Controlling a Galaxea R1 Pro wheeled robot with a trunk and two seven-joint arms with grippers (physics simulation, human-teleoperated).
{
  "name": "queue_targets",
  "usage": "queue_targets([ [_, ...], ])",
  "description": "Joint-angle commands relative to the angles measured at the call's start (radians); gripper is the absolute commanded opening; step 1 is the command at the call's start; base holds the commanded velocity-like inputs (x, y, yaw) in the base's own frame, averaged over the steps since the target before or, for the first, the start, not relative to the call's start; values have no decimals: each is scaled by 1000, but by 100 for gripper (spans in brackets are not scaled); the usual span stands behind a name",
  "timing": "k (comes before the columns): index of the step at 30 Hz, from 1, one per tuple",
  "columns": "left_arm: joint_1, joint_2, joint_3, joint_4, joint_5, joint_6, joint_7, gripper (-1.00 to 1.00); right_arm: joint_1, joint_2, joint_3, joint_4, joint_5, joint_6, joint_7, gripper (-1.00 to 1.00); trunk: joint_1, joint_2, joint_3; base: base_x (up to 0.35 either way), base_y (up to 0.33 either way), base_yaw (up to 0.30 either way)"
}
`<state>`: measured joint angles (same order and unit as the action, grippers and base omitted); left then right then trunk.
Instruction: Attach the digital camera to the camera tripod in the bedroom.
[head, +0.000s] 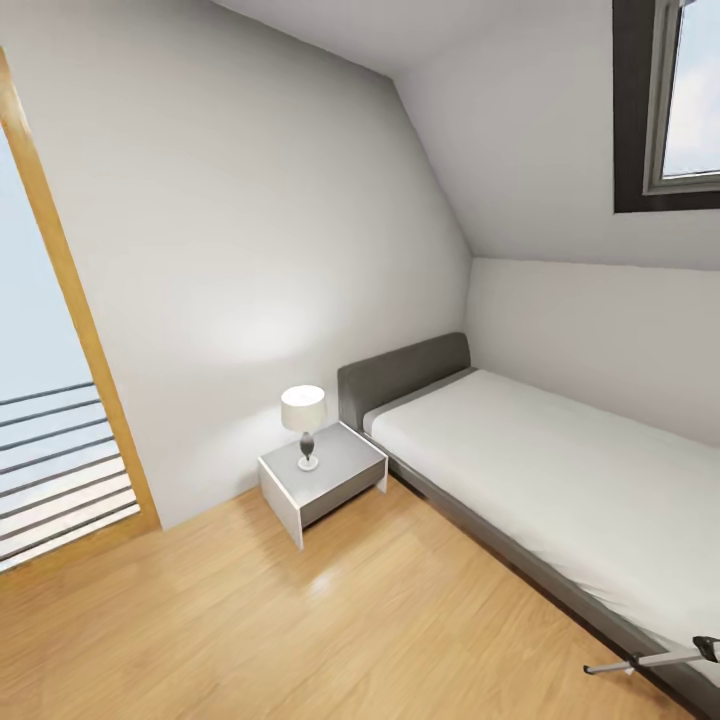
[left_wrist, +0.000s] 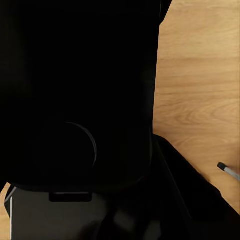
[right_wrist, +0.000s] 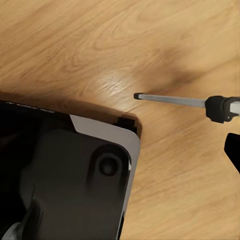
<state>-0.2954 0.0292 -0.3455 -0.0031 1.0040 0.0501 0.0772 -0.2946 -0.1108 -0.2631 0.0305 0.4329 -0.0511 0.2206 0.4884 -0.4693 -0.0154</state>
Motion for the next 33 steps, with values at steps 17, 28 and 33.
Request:
queue_targets([
  [17, -1, 2, -10, 0, -42, 5, 10, -100, -1, -1, -8, 3, 7, -1, -3, 100, 0, -2, -2, 0, 16, 0],
  [28, -1, 0, -10, 0, -91, 2, 4, -100, -1, -2, -8, 3, 7, 5, -3, 100, 0, -2, -2, 0, 280, 0],
  [33, -1, 0, -10, 0, -91, 2, 4, -100, -1, -1, -8, 3, 7, 5, -3, 100, 0, -2, -2, 0, 322, 0],
])
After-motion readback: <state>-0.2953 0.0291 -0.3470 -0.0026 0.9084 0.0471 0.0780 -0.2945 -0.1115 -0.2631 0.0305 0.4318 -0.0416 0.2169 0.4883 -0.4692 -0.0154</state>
